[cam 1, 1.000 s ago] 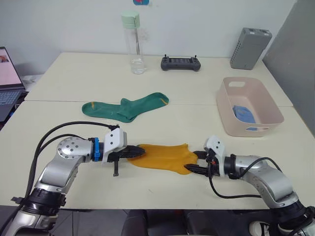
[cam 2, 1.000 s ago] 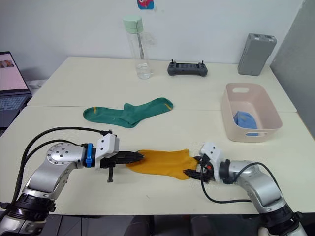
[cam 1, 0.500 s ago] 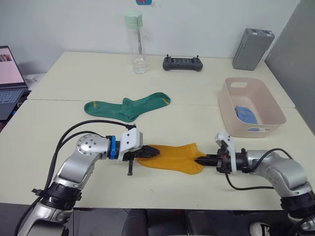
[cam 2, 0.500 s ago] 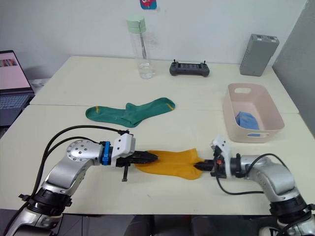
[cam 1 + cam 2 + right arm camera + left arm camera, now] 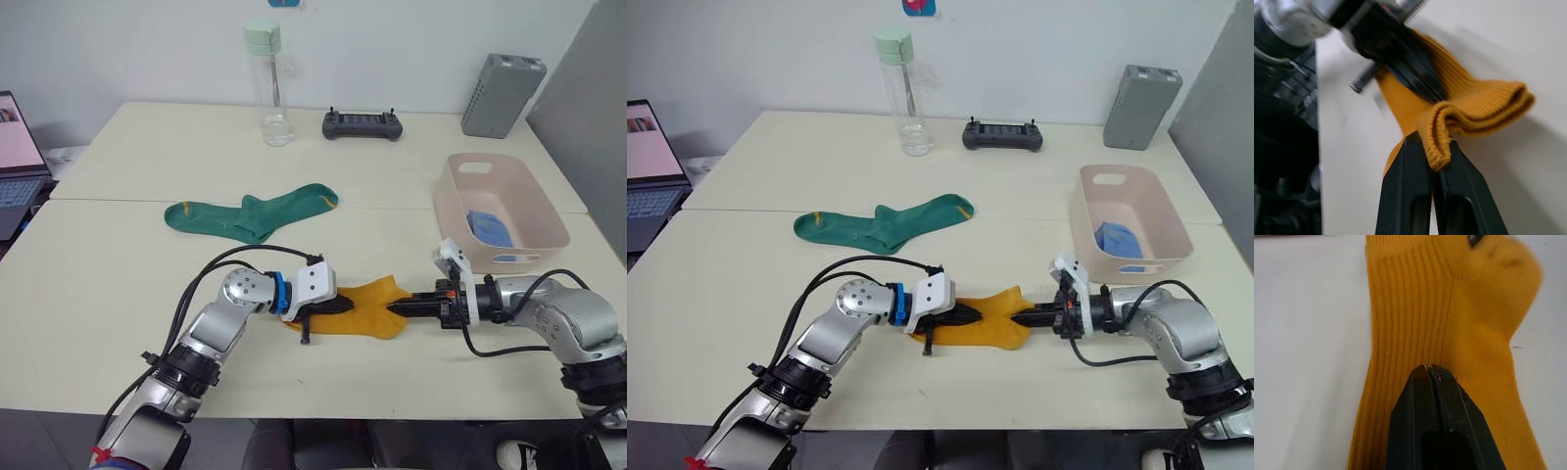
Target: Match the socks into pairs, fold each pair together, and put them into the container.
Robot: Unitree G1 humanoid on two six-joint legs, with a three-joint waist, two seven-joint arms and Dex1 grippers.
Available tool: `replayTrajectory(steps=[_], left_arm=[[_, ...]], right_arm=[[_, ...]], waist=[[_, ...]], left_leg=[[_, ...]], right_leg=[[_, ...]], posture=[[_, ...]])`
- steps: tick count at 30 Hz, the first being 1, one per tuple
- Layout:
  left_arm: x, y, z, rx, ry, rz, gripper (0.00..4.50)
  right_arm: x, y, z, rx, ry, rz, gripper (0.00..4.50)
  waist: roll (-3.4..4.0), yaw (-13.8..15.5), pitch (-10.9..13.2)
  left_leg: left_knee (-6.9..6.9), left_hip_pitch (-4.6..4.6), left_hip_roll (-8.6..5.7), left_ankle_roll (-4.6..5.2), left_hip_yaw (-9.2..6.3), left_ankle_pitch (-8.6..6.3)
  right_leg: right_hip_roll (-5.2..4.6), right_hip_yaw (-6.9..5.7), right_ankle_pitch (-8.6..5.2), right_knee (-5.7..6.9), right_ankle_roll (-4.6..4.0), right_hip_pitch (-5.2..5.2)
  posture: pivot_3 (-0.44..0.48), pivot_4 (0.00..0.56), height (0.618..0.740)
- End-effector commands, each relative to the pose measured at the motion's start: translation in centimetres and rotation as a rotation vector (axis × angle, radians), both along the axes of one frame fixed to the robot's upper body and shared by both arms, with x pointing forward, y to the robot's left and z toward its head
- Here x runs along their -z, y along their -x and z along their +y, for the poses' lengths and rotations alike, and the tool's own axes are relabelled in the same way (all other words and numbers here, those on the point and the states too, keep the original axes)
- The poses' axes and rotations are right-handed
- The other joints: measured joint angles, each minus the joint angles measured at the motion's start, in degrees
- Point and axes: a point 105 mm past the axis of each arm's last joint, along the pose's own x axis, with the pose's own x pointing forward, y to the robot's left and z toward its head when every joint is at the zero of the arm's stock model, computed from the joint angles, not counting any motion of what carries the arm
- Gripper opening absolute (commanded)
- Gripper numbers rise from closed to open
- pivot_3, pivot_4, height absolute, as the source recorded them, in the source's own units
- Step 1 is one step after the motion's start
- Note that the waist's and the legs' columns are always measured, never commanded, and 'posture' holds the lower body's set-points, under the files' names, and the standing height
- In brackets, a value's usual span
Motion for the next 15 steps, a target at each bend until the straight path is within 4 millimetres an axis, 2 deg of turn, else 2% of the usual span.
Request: replayTrajectory(steps=[1, 4, 7, 11, 15], left_arm=[[1.0, 0.6, -0.1, 0.028, -0.037, 0.010, 0.00], [0.9, 0.9, -0.1, 0.021, -0.018, 0.015, 0.00], [-0.1, 0.7, 0.7, -0.019, 0.021, 0.031, 0.00], [-1.9, 0.0, 3.6, -0.063, -0.039, 0.031, 0.00], [-4.6, 0.0, 7.2, -0.081, -0.120, 0.014, 0.00]], right_arm=[[-2.8, 0.5, 1.5, -0.041, -0.083, -0.050, 0.02], [-3.4, 0.7, 3.1, -0.064, -0.141, -0.025, 0.02], [-3.0, 0.4, 4.5, -0.063, -0.162, -0.006, 0.02], [-1.7, -0.2, 6.1, -0.054, -0.139, 0.008, 0.02], [-0.7, -0.9, 8.0, -0.052, -0.102, 0.011, 0.02]], waist=[[0.00, 0.04, -0.01], [0.00, 0.11, -0.01], [0.00, 0.08, -0.01], [0.01, -0.17, 0.00], [0.04, -1.08, 0.02]], left_leg=[[0.02, 0.00, 0.00, 0.00, 0.00, 0.00], [0.06, 0.00, -0.01, 0.00, 0.01, 0.00], [0.04, 0.00, 0.00, 0.00, -0.01, 0.00], [0.02, -0.01, 0.02, 0.00, -0.02, 0.00], [-0.03, -0.01, 0.04, 0.00, -0.02, 0.00]], right_leg=[[0.00, 0.00, 0.01, 0.00, 0.02, 0.02], [-0.02, 0.01, 0.01, 0.00, 0.03, 0.04], [-0.01, -0.01, 0.01, -0.01, 0.02, 0.03], [0.00, -0.04, 0.00, 0.02, 0.00, -0.03], [0.01, -0.06, -0.01, 0.03, -0.03, -0.06]], posture=[[0.000, 0.150, 0.740], [0.000, 0.150, 0.740], [0.000, 0.150, 0.740], [0.000, 0.150, 0.740], [0.000, 0.150, 0.740]])
